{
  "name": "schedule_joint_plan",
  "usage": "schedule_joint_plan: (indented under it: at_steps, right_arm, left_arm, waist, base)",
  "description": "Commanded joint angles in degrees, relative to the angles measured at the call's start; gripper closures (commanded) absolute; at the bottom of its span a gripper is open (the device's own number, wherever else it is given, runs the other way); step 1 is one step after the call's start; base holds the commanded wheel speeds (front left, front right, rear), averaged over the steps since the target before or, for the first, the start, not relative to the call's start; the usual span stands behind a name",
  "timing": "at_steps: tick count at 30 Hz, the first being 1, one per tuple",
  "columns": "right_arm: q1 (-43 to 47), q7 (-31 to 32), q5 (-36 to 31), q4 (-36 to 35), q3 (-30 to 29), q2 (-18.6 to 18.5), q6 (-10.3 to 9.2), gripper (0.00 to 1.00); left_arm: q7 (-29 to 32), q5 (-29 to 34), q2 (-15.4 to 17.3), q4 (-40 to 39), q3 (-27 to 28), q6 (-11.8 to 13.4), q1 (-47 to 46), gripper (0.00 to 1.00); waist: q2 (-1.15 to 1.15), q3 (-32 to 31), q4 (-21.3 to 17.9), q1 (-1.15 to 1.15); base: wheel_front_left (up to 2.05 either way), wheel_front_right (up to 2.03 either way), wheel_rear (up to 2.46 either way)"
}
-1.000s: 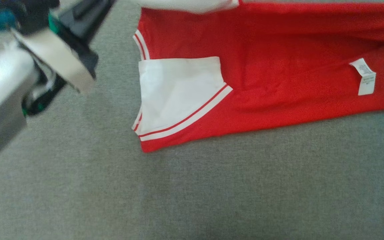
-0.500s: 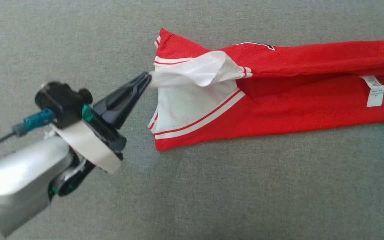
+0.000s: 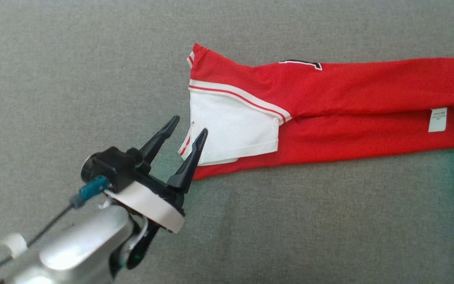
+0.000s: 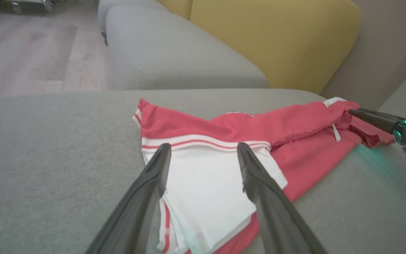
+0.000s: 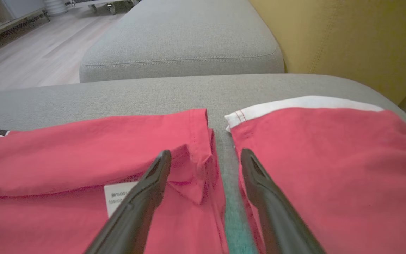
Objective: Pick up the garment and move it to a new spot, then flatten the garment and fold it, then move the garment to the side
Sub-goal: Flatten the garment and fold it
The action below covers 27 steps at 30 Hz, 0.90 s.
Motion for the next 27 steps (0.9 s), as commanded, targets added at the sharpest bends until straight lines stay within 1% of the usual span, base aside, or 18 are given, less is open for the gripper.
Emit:
schedule_joint_plan:
  at_steps: [1,4,6,9,12,14,15,17,19,22,24,27]
  right_arm:
    - [2.41,-0.99,-0.45,-3.02,-0.88,-0.26,-0.04,0.0]
    - [5.63,-0.96,-0.95,-5.66,-2.98,2.77,-0.04,0.0]
    - [6.84,-0.43,-1.12,-6.69,-4.27,4.75,-0.04,0.0]
    - [7.12,0.6,-2.32,-6.59,-6.24,6.64,-0.04,0.0]
    - [5.44,1.7,-2.88,-4.59,-8.81,8.48,-0.04,0.0]
    - [3.94,2.57,-4.27,-2.42,-10.46,8.96,-0.04,0.0]
    - [2.36,3.53,-6.12,0.31,-12.53,9.28,-0.04,0.0]
    - [1.0,4.44,-8.44,3.36,-15.08,9.34,-0.04,0.0]
    - [-0.07,5.2,-10.97,6.43,-17.64,9.37,-0.04,0.0]
    - [-0.75,7.2,-14.19,10.32,-19.95,9.8,-0.04,0.0]
    - [-0.89,8.57,-14.6,12.21,-19.81,10.12,-0.04,0.0]
    - [-1.17,10.71,-13.02,14.1,-18.81,10.61,-0.04,0.01]
  left_arm:
    - [-0.69,2.86,-0.31,-0.96,5.89,1.92,1.3,0.0]
    - [-0.7,9.91,-4.66,-0.76,13.97,6.43,8.17,0.0]
    - [-0.71,15.13,-7.59,-1.19,18.94,8.62,12.88,0.0]
    - [-0.71,23.02,-11.59,-2.07,24.47,10.67,19.0,0.0]
    - [-0.71,29.43,-15.2,-3.06,28.59,11.45,24.3,0.0]
    - [-0.71,32.36,-17.48,-3.65,30.72,11.03,27.28,0.0]
    - [-0.71,34.83,-19.39,-4.1,32.48,10.2,29.71,0.0]
    - [-0.72,36.67,-20.93,-4.28,33.67,8.76,31.52,0.0]
    - [-0.72,38.23,-21.99,-4.13,34.78,7.31,32.75,0.0]
    - [-0.72,39.97,-23.18,-3.79,36.71,5.56,34.04,0.0]
    - [-0.72,40.96,-23.82,-3.64,38.02,4.53,34.57,0.0]
    - [-0.72,42.26,-24.69,-3.48,39.76,3.19,35.28,0.0]
  waist:
    - [-0.01,-0.97,0.32,0.0]
    - [-0.01,-2.44,0.71,0.0]
    - [-0.01,-3.28,1.12,0.0]
    - [-0.01,-4.58,2.3,0.0]
    - [-0.01,-5.78,3.77,0.0]
    - [-0.01,-6.46,4.89,0.0]
    - [-0.01,-6.96,5.98,0.0]
    - [-0.01,-7.29,7.1,0.0]
    - [-0.01,-7.55,7.86,0.0]
    - [-0.01,-7.93,8.27,0.0]
    - [-0.01,-8.18,8.36,0.0]
    - [-0.01,-8.53,8.16,0.0]
  base:
    - [0.0,0.0,0.0]
    - [0.0,0.0,0.0]
    - [0.0,0.0,0.0]
    - [0.0,0.0,0.0]
    - [0.0,0.0,0.0]
    - [0.0,0.0,0.0]
    - [0.0,0.0,0.0]
    - [0.0,0.0,0.0]
    - [0.0,0.0,0.0]
    - [0.0,0.0,0.0]
    - [0.0,0.0,0.0]
    - [0.0,0.0,0.0]
